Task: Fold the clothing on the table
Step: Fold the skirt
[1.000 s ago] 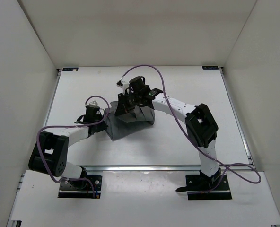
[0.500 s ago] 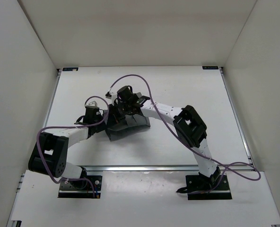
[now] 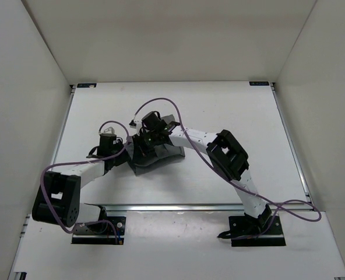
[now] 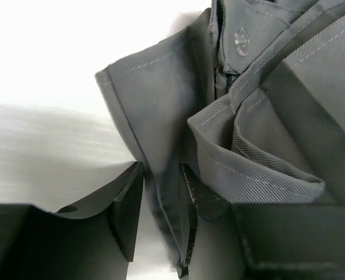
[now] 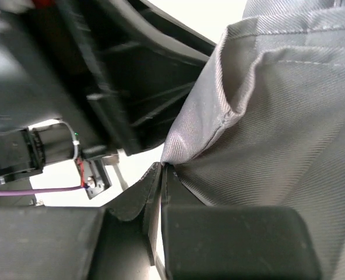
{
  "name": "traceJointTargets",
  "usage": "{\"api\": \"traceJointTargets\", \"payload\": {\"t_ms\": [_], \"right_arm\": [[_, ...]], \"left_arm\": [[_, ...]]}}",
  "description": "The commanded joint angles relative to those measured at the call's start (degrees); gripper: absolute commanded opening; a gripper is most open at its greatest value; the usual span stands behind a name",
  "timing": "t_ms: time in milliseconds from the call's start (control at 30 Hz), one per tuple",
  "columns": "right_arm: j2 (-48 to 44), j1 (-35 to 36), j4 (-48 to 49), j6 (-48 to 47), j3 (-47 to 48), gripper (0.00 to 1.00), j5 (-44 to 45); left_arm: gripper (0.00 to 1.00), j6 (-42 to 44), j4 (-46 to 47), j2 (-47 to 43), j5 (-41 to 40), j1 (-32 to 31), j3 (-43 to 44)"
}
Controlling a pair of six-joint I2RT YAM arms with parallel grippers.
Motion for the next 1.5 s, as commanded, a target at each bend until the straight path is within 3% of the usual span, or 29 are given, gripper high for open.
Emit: {"api": "traceJointTargets", "payload": {"t_ms": [0,267,633,700,800,1000,1033,1200,1300,1367,1467], "right_arm": [[0.35,1.15,-1.14,-1.81,1.81,0.0,1.35],[3.78,1.77,-5.61,-4.09,4.44,0.0,8.65],[13.8,4.14,-21.43,-4.63,20.61,0.0,33.96],[13.37,3.35,-19.96,-6.28,21.94,0.2,29.85],[6.1,2.74,-14.96,-8.31,16.34,0.35,24.4],[-10.77,-0.86,-3.7,-7.44,3.15,0.42,15.45],[-13.5,-1.74,-2.64,-6.65,1.3,0.48,13.07],[-24.57,-7.01,4.3,-4.36,-11.08,0.57,6.13],[-31.87,-12.81,12.45,-0.5,-22.77,0.63,5.58],[-35.84,-19.64,15.28,1.08,-31.63,0.61,5.32],[-36.73,-27.56,19.24,2.4,-37.28,0.61,2.25]], "left_arm": [[0.42,-2.05,0.09,-4.45,2.15,1.42,-1.7],[0.43,-2.68,-2.98,-12.26,-5.31,1.78,-1.61],[0.43,-2.06,-5.88,-21.42,-9.2,5.38,-2.14],[0.43,-2.06,-5.63,-21.42,-9.11,5.03,-2.14],[0.42,-2.06,-5.18,-21.68,-8.5,5.29,-2.67],[0.42,-2.41,-3.96,-21.59,-7.18,4.59,-3.63],[0.42,-2.94,-3.34,-21.59,-6.91,3.46,-3.81],[0.4,-6.45,0.26,-20.37,-6.13,-1.82,-4.61],[0.4,-7.25,2.46,-17.65,-3.66,-3.31,-3.64],[0.4,-7.68,3.95,-16.33,-3.05,-4.54,-3.11],[0.4,-9.88,6.93,-14.74,-2.25,-5.43,-3.29]]}}
